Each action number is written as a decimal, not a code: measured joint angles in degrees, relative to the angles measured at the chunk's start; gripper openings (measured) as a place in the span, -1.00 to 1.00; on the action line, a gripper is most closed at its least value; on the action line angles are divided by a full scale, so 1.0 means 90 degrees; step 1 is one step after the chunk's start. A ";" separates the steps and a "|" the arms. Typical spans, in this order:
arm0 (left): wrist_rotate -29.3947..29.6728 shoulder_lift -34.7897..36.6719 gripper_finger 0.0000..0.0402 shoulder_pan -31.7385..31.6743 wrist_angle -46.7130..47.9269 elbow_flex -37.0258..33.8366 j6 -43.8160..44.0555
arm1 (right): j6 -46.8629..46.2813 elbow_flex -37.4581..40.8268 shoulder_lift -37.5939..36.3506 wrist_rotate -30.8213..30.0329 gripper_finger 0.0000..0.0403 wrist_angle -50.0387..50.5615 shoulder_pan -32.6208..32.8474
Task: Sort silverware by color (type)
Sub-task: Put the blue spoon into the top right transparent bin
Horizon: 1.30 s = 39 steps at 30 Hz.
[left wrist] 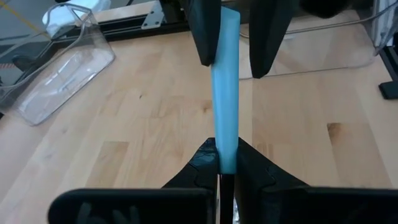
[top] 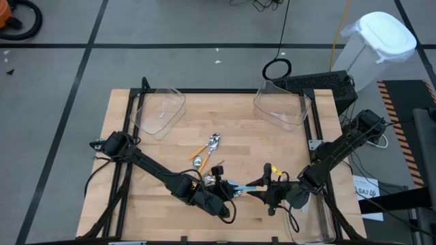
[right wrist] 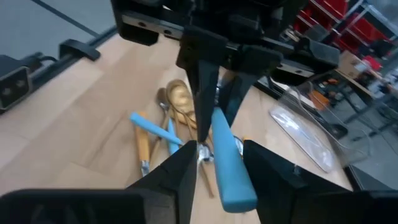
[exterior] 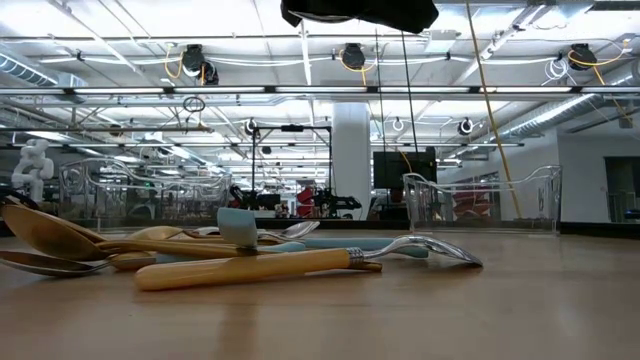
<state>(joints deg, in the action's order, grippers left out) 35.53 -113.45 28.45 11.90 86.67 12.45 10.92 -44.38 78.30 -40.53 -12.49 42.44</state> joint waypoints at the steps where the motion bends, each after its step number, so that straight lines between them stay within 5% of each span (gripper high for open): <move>1: 0.0002 -0.0002 -0.89 0.0004 0.0000 0.0000 0.0004 | 0.0007 0.0000 0.0000 0.0014 -0.37 -0.0012 0.0000; 10: -0.0031 -0.0005 -0.89 0.0002 -0.0007 0.0000 0.0002 | -0.0005 0.0000 0.0000 0.0012 -0.46 0.0003 0.0002; 17: -0.0051 -0.0007 -0.89 -0.0003 -0.0005 0.0000 -0.0007 | -0.0010 0.0000 0.0000 0.0007 -0.73 0.0128 -0.0010; 24: -0.0075 -0.0007 -0.89 -0.0007 -0.0007 0.0000 -0.0007 | 0.0002 -0.0002 0.0000 0.0007 -0.73 0.0153 -0.0010; 33: -0.0112 -0.0007 -0.89 -0.0023 -0.0116 0.0000 0.0125 | -0.0138 -0.0002 0.0000 0.0016 -0.28 0.0202 -0.0007; 39: -0.0265 -0.0007 -0.89 -0.0023 -0.0318 0.0000 0.0109 | -0.0139 -0.0002 0.0002 0.0019 -0.25 0.0199 -0.0007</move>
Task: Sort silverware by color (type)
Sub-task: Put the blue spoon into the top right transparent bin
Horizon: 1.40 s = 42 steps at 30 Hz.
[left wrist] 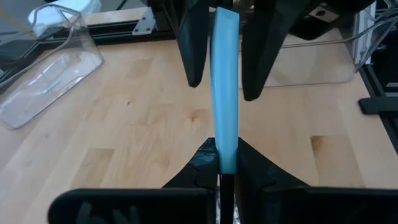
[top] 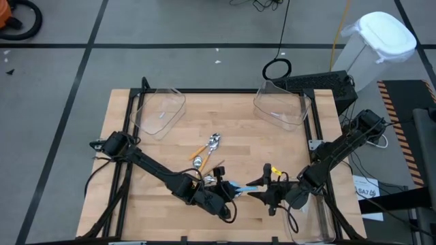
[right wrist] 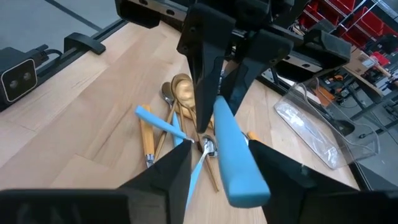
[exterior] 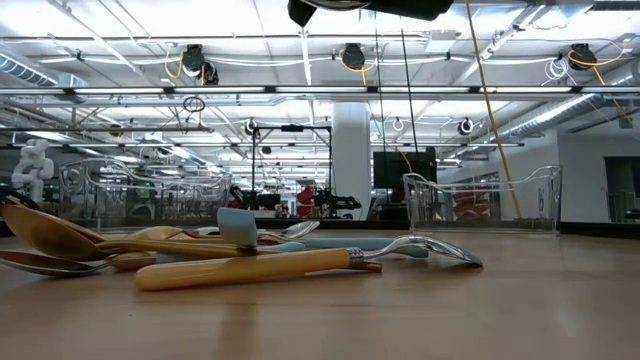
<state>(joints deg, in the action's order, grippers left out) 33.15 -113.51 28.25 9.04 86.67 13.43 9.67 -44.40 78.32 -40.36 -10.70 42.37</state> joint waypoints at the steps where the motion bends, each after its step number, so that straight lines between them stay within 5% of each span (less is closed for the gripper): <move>1: -0.0007 0.0000 -0.89 -0.0005 0.0002 0.0000 -0.0001 | 0.0000 0.0000 0.0000 0.0000 -0.27 -0.0004 0.0000; 16: -0.0068 0.0000 -0.89 -0.0022 0.0034 0.0000 -0.0027 | 0.0028 0.0002 0.0000 -0.0002 -0.73 -0.0019 0.0000; 28: -0.0063 0.0000 -0.89 -0.0022 0.0041 0.0000 -0.0022 | -0.0014 0.0002 0.0002 0.0000 -0.73 -0.0019 0.0000; 42: 0.0234 0.0002 -0.38 0.0023 -0.0015 0.0000 -0.0122 | -0.0010 0.0002 0.0002 -0.0027 -0.73 -0.0022 -0.0002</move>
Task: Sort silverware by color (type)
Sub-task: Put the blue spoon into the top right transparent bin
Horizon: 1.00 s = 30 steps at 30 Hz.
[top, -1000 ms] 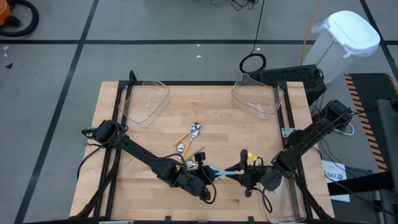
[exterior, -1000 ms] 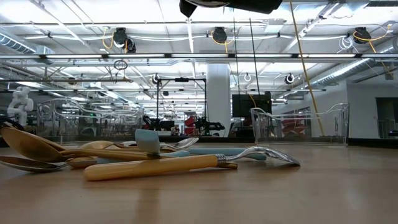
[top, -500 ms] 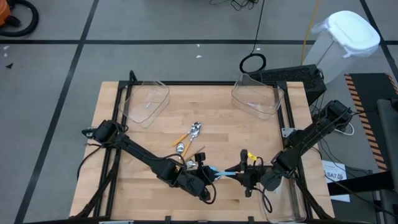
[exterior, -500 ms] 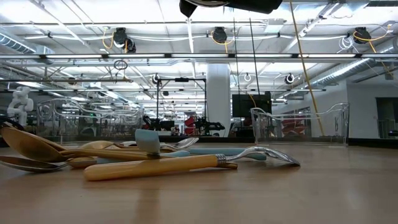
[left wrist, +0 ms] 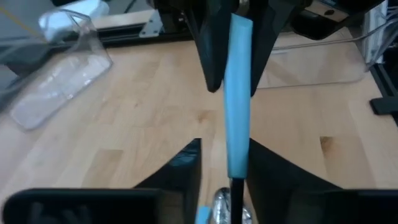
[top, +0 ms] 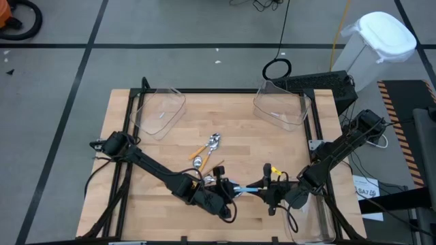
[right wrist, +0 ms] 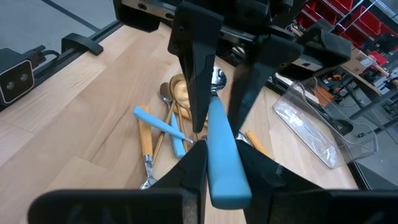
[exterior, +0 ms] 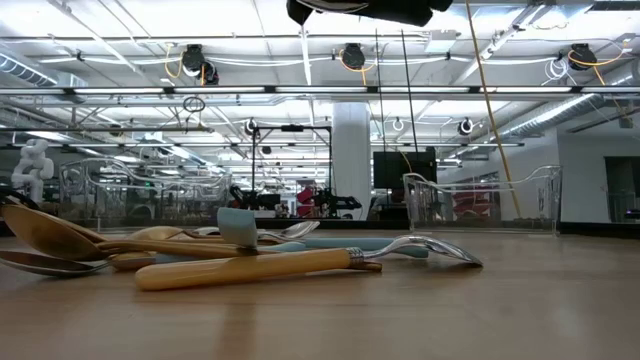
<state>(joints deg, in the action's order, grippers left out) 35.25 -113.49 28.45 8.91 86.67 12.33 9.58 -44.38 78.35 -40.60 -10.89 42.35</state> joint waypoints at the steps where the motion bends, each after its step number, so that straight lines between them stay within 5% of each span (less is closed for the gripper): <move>1: 0.0045 0.0000 -0.31 0.0023 -0.0033 0.0000 -0.0041 | 0.0000 0.0000 0.0000 -0.0002 -0.73 0.0004 0.0000; 5: 0.0272 0.0010 0.06 0.0131 -0.0205 0.0000 -0.0196 | -0.0026 0.0002 0.0000 -0.0005 -0.73 0.0005 -0.0027; 11: 0.1557 0.0010 0.42 0.0477 0.0187 0.0304 -0.0455 | -0.0358 0.0002 0.0000 -0.0005 -0.73 0.0219 -0.0180; 18: 0.3151 0.0224 0.45 0.1005 0.1576 0.0310 -0.0354 | -0.0993 0.0010 -0.0577 -0.0005 -0.73 0.1086 -0.0553; 23: 0.3279 0.0437 0.34 0.0931 0.2955 0.0052 0.1035 | -0.1161 0.0010 -0.1453 0.0000 -0.73 0.1681 -0.0894; 30: 0.3423 0.0447 0.14 0.0891 0.3182 -0.0476 0.1633 | -0.1697 0.0007 -0.2747 0.0012 -0.73 0.2770 -0.1253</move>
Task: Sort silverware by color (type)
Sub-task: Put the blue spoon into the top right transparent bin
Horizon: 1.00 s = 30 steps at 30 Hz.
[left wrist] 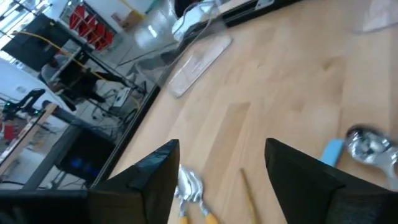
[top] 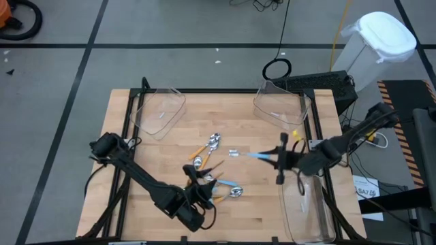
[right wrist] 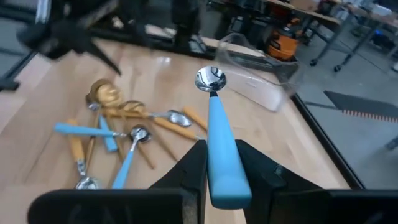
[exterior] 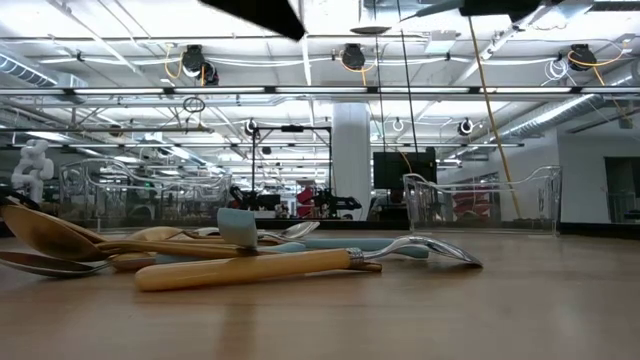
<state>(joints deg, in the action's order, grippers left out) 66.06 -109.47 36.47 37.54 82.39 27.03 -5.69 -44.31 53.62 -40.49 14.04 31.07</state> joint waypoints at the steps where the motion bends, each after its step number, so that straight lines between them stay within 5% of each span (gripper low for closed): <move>1: 0.0000 0.0000 0.12 -0.0022 -0.0014 -0.0092 0.0056 | -0.0046 0.0000 -0.0147 -0.0010 -0.73 0.0098 -0.0036; 5: -0.0493 0.0000 0.05 -0.0219 -0.0633 -0.0540 0.0016 | -0.0034 0.0000 -0.0567 -0.0310 -0.73 0.0188 -0.0191; 13: -0.3063 -0.0007 -0.10 -0.0955 -0.6284 -0.2340 -0.2685 | 0.0498 -0.0019 -0.1033 -0.0508 -0.73 0.0233 -0.0860; 20: -0.3486 0.0207 -0.13 -0.1335 -0.6905 -0.3172 -0.2655 | 0.0321 -0.0817 -0.1109 -0.0432 -0.73 0.1806 -0.1783; 30: -0.4108 0.0353 -0.13 -0.1470 -0.7599 -0.3186 -0.3163 | 0.0877 -0.1292 -0.1114 0.0415 -0.73 0.2718 -0.3555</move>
<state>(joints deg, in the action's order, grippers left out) 29.09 -106.29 23.24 -30.85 53.71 -1.44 2.20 -55.94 43.59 -36.75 38.50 -0.92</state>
